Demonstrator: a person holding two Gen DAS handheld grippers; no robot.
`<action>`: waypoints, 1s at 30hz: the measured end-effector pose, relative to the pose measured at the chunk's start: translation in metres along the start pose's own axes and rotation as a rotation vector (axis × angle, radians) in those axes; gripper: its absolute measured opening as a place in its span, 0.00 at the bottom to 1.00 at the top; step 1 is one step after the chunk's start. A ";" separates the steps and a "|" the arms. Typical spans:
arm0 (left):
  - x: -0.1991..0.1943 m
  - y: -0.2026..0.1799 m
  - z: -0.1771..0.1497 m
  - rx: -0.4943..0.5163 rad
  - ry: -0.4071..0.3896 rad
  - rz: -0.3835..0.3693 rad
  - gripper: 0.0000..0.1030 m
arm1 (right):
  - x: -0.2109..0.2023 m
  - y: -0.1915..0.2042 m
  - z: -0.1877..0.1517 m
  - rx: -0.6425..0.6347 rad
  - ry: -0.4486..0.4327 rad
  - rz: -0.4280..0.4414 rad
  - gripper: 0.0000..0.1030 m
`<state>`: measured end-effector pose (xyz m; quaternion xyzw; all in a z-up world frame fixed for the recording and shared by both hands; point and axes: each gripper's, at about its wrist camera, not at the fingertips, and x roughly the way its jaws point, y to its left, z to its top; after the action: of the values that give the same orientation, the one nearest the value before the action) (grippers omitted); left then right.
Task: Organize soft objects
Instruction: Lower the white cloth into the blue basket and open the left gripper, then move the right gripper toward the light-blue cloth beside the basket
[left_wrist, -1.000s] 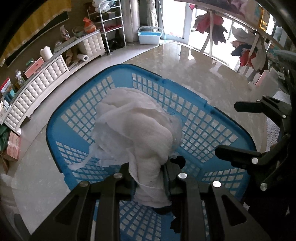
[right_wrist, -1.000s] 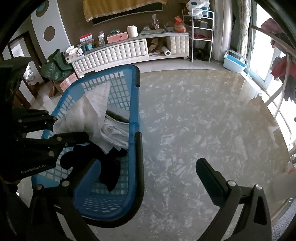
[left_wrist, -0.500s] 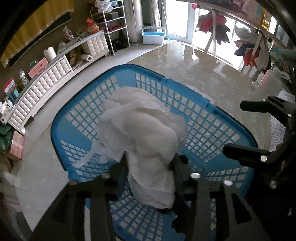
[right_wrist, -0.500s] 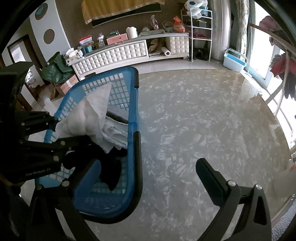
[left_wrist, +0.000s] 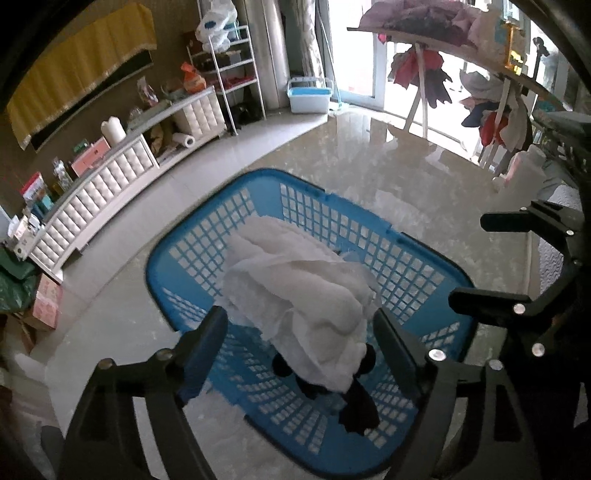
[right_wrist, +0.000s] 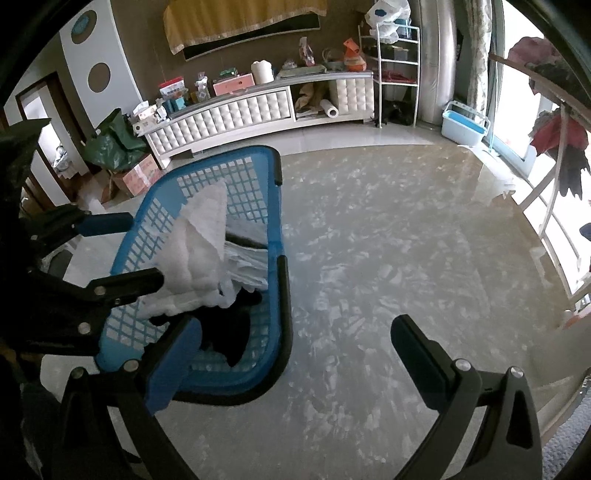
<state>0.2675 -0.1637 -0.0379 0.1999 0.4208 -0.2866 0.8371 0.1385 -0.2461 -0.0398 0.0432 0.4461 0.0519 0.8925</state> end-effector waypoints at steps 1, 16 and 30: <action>-0.005 0.000 -0.001 0.001 -0.010 0.004 0.81 | -0.003 0.002 0.000 -0.001 -0.004 -0.002 1.00; -0.072 0.023 -0.037 -0.076 -0.070 0.032 0.84 | -0.031 0.045 -0.001 -0.081 -0.052 -0.002 1.00; -0.115 0.060 -0.089 -0.202 -0.126 0.089 1.00 | -0.022 0.093 -0.001 -0.156 -0.044 0.024 1.00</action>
<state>0.1984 -0.0312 0.0112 0.1143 0.3847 -0.2174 0.8897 0.1198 -0.1569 -0.0112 -0.0200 0.4204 0.0965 0.9020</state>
